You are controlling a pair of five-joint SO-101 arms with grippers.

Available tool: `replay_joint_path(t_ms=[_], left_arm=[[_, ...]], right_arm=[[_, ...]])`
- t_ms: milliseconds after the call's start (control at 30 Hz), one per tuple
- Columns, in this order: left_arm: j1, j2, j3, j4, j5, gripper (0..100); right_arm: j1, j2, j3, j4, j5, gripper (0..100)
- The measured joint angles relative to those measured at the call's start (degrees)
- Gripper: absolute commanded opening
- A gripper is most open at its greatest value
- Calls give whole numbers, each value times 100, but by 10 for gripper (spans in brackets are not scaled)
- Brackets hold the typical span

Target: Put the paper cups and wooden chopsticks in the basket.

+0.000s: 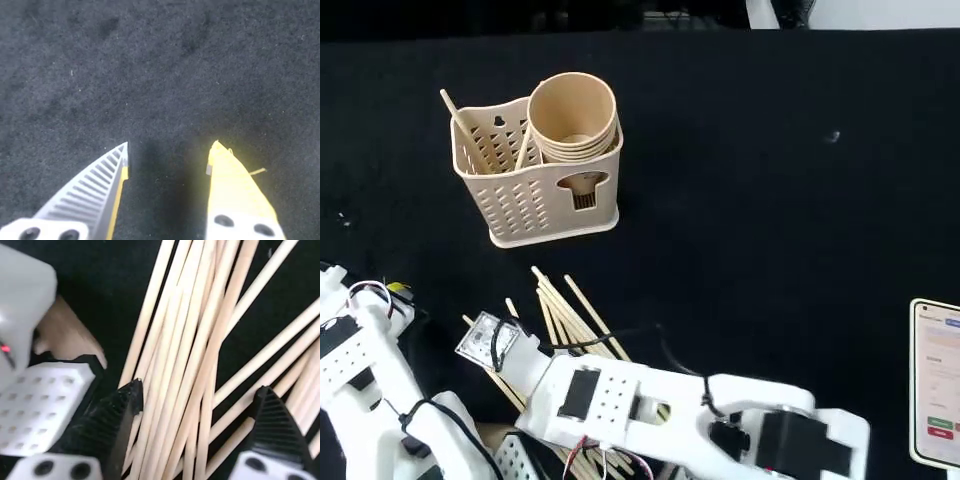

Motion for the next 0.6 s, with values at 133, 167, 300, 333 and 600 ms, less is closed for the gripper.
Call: replay_joint_path(t_ms=[133, 167, 300, 333, 600], left_arm=[[0, 0, 0, 0, 0, 256], [0, 0, 0, 0, 0, 256], [-18, 0, 0, 0, 0, 256], [-26, 0, 0, 0, 0, 256], [-44, 0, 0, 0, 0, 256]], right_arm=[[378, 396, -193, 79, 0, 44], [580, 457, -264, 123, 0, 5], [1433, 545, -466, 343, 580, 10], [1591, 545, -510, 431, 782, 11], [2242, -958, -545, 1301, 1204, 11]])
